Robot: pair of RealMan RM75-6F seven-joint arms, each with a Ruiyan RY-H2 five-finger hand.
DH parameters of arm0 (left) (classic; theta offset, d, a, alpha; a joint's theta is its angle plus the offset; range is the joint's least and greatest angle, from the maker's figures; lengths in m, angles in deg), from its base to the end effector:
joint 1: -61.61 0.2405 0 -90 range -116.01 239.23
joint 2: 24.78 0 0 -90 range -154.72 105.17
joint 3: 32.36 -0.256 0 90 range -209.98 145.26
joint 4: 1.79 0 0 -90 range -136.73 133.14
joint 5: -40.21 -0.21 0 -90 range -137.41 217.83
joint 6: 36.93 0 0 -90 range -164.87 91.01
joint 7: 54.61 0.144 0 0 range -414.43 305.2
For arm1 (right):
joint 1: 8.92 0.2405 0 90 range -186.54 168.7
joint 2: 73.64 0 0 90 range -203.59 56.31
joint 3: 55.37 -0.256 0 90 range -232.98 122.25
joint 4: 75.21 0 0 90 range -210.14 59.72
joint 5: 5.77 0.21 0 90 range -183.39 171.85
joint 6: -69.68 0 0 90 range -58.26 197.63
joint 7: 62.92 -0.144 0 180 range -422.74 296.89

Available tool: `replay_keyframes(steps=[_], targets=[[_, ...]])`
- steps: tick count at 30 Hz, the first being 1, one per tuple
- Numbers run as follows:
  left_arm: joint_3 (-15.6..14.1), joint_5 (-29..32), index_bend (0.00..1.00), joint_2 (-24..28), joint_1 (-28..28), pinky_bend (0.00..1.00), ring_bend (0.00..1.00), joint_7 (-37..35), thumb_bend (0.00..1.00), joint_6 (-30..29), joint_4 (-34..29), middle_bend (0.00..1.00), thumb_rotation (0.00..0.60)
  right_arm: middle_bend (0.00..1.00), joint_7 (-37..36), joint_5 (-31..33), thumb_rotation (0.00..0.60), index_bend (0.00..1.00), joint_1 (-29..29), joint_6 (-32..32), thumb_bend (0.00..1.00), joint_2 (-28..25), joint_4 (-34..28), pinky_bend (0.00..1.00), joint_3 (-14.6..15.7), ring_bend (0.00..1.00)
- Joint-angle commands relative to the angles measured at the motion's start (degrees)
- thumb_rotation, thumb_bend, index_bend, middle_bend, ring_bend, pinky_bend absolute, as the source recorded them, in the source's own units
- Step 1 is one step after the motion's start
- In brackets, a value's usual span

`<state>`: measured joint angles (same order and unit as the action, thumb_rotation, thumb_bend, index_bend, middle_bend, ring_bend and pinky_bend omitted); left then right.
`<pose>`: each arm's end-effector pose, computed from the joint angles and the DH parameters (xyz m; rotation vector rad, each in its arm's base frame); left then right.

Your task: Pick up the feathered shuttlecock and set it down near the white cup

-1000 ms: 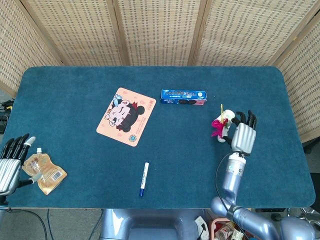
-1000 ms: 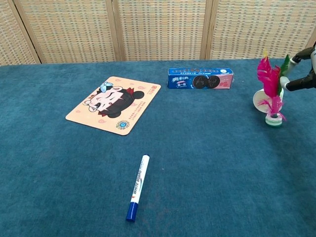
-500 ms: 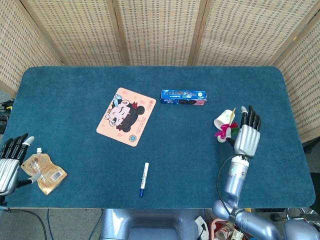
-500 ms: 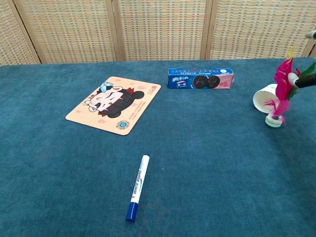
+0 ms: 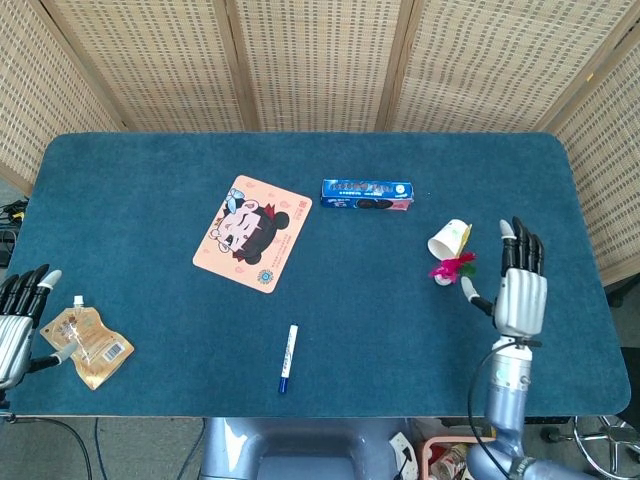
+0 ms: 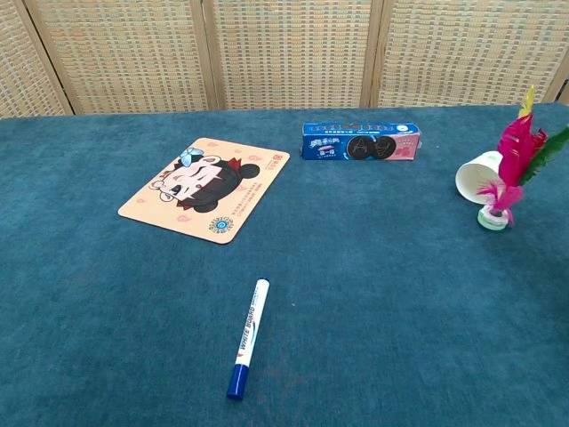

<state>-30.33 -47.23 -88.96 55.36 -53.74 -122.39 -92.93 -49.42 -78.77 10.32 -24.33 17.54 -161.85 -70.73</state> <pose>-0.3080 0.1858 0.1582 -1.4336 -0.8553 -0.9074 -0.2284 -0.2753 0.0805 1.0321 -0.8361 1.2063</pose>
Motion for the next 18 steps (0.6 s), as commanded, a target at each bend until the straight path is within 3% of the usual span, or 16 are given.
replay_keyframes(steps=[1,18], targets=[[0.1,0.2,0.00,-0.3,0.0,0.00,0.00,0.5,0.17,0.0,0.2,0.00,0.600,0.00,-2.9,-4.5,0.600,0.00,-3.7,1.0,0.18,-7.6,-1.4,0.00,4.8,0.00],[-0.1,-0.1,0.00,-2.3,-0.1,0.00,0.00,5.7,0.17,-0.1,0.7,0.00,0.600,0.00,-6.2,-7.4,0.600,0.00,-9.0,3.5,0.19,-16.9,1.5,0.00,9.8,0.00]])
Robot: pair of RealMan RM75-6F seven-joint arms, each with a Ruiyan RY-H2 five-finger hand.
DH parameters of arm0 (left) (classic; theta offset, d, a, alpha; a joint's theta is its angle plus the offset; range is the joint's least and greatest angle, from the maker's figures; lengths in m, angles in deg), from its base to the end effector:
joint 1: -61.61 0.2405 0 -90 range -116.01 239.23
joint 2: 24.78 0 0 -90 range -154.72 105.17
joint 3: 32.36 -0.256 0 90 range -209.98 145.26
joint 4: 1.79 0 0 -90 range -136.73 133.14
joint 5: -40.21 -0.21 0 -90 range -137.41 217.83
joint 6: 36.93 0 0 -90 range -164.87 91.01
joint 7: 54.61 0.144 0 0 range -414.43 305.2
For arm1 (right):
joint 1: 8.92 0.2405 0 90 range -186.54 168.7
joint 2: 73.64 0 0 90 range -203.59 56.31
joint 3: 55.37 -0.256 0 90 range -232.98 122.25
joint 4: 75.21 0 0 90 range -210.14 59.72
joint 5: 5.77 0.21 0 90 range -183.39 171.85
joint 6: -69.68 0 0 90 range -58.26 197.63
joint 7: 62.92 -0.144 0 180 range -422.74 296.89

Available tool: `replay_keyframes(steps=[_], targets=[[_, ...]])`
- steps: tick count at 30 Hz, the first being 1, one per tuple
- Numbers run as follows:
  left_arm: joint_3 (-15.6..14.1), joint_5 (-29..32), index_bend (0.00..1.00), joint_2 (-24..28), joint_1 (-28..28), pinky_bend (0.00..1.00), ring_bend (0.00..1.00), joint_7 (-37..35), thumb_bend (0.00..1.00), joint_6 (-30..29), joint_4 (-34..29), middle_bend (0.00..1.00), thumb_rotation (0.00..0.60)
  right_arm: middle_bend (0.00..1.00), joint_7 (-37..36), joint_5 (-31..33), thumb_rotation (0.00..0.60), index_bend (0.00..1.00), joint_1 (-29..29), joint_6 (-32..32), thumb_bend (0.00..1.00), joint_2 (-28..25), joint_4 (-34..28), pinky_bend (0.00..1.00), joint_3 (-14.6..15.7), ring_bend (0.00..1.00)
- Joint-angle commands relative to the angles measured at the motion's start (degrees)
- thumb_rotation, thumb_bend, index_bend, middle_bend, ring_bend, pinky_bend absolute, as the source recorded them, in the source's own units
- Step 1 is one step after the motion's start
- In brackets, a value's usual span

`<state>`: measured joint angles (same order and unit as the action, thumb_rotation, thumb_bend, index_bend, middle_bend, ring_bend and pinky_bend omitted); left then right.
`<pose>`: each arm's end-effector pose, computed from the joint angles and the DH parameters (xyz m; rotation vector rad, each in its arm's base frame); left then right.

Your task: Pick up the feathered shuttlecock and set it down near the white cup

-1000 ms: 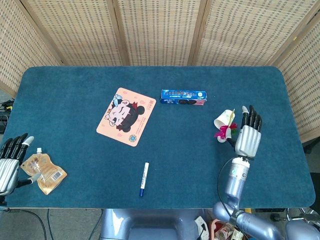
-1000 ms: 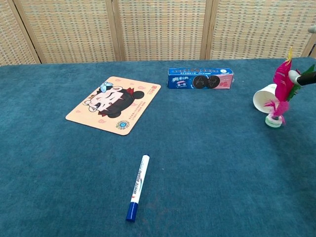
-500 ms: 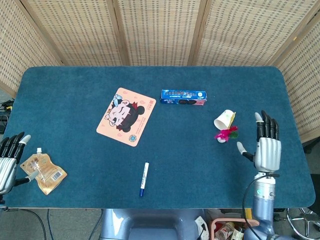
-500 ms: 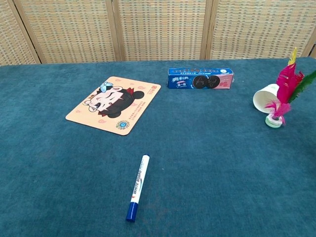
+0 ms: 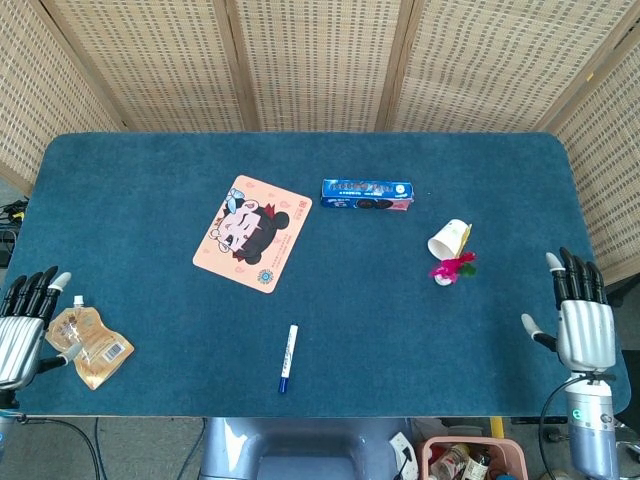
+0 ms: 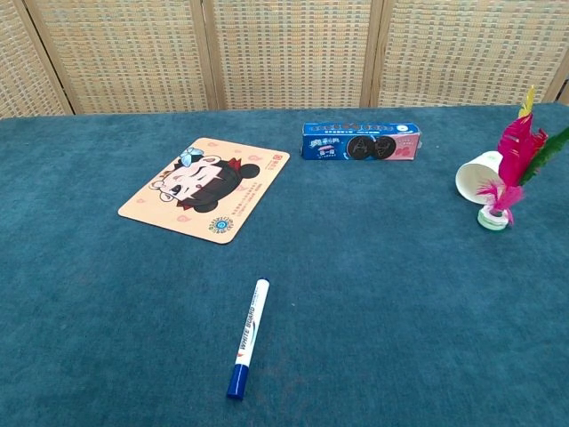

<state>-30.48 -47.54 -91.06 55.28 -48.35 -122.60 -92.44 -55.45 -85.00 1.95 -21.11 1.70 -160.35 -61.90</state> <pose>-0.3056 0.1855 0.1469 -1.4596 -0.7996 -0.8618 -0.3012 -0.2247 0.1351 1.2494 -0.7482 0.9651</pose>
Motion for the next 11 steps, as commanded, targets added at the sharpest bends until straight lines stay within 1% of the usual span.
replay_keyframes(steps=[1,5,8,11], targets=[[0.2,0.6,0.00,-0.3,0.0,0.00,0.00,0.6,0.17,0.2,0.3,0.00,0.600,0.00,-0.3,-1.9,0.600,0.00,-1.1,0.0,0.19,-1.7,0.0,0.00,1.6,0.00],[0.6,1.7,0.00,-0.7,-0.1,0.00,0.00,0.7,0.17,0.6,1.1,0.00,0.600,0.00,0.4,-2.9,0.600,0.00,-2.3,0.0,0.19,-3.0,-0.3,0.00,2.9,0.00],[0.8,2.5,0.00,-0.8,-0.2,0.00,0.00,0.5,0.17,1.1,1.5,0.00,0.600,0.00,1.5,-2.3,0.600,0.00,-2.7,0.7,0.19,-3.9,-0.5,0.00,2.8,0.00],[0.8,2.7,0.00,-0.8,-0.2,0.00,0.00,0.2,0.17,1.4,1.7,0.00,0.600,0.00,1.1,-1.5,0.600,0.00,-2.7,2.6,0.19,-4.6,-0.9,0.00,2.8,0.00]])
